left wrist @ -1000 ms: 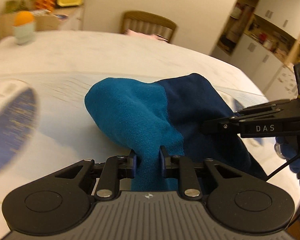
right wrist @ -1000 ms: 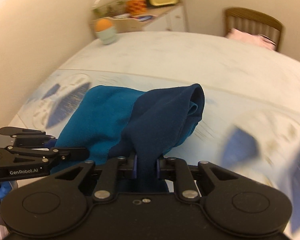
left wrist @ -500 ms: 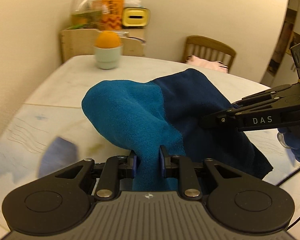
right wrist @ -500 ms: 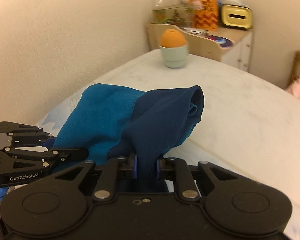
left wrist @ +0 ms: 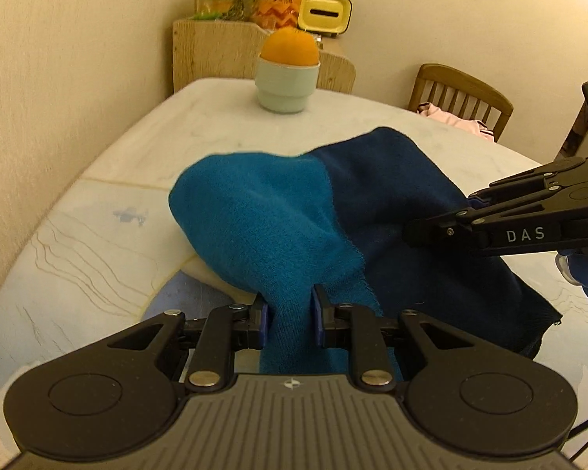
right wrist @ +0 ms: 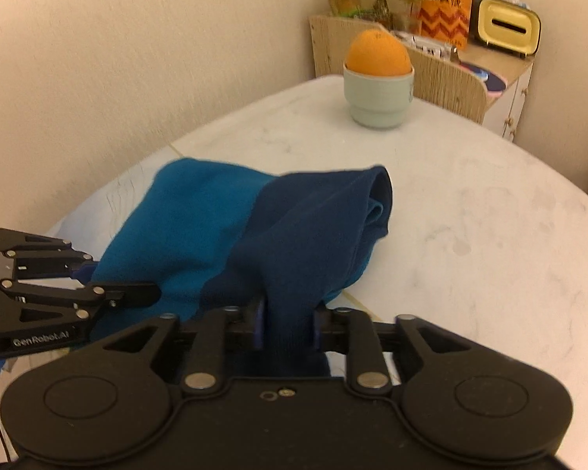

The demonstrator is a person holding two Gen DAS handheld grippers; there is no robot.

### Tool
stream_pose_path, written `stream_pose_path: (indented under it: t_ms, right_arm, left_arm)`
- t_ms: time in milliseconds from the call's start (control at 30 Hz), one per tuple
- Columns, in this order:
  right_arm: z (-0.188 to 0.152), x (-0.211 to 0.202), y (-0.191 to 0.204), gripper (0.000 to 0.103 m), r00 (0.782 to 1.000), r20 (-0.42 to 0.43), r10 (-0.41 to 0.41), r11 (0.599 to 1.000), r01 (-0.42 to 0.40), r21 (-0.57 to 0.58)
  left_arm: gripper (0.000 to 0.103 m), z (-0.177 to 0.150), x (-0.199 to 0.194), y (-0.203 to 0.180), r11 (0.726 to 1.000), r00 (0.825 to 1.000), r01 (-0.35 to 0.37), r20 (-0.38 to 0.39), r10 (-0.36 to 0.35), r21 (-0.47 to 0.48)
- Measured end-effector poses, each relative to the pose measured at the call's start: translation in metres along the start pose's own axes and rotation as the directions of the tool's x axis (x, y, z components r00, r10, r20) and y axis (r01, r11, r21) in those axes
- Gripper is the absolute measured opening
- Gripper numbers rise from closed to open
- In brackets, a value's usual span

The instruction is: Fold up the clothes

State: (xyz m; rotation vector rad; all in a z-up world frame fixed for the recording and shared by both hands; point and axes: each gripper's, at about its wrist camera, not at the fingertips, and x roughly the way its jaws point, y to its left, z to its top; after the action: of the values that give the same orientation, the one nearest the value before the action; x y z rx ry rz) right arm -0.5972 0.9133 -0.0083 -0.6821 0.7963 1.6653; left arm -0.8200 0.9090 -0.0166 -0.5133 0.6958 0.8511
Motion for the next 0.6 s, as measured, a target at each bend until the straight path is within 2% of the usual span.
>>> stream_pose_path:
  t_ms: [67, 100, 133, 167, 233, 333, 433, 600]
  right_arm:
    - [-0.001, -0.004, -0.004, 0.103, 1.000, -0.014, 0.012, 1.000, -0.012, 0.004]
    - [-0.001, -0.010, -0.007, 0.103, 1.000, -0.013, 0.013, 1.000, -0.013, 0.002]
    - [-0.002, -0.017, -0.009, 0.103, 1.000, -0.003, 0.010, 1.000, -0.010, -0.008]
    - [-0.003, -0.026, -0.009, 0.103, 1.000, 0.020, 0.008, 1.000, -0.008, -0.026]
    - [-0.005, -0.039, -0.003, 0.103, 0.998, 0.055, 0.023, 0.997, -0.019, -0.079]
    - [-0.013, -0.044, 0.011, 0.103, 0.997, 0.051, 0.052, 0.988, -0.044, -0.147]
    - [-0.027, -0.032, 0.018, 0.103, 0.999, -0.004, 0.033, 0.984, -0.033, -0.174]
    - [-0.051, -0.017, 0.012, 0.103, 0.996, -0.084, 0.002, 0.991, -0.013, -0.132]
  left_arm:
    - [0.027, 0.001, -0.001, 0.004, 1.000, 1.000, 0.010, -0.016, -0.010, -0.002]
    - [0.037, 0.000, -0.007, 0.005, 1.000, 1.000, 0.018, -0.019, -0.018, -0.006]
    - [0.053, 0.000, -0.012, 0.007, 1.000, 0.999, 0.025, -0.020, -0.025, -0.010]
    - [0.060, 0.000, -0.017, 0.009, 0.999, 0.999, 0.033, -0.022, -0.033, -0.013]
    - [0.076, 0.000, -0.036, 0.005, 0.999, 0.999, 0.037, 0.033, -0.038, 0.016]
    - [0.080, -0.002, -0.049, -0.005, 0.995, 0.994, 0.086, 0.067, -0.090, 0.060]
    - [0.080, -0.010, -0.035, -0.016, 0.992, 0.995, 0.092, 0.026, -0.095, 0.082]
    - [0.080, -0.027, -0.019, -0.022, 0.994, 0.997, 0.081, -0.020, -0.080, 0.075]
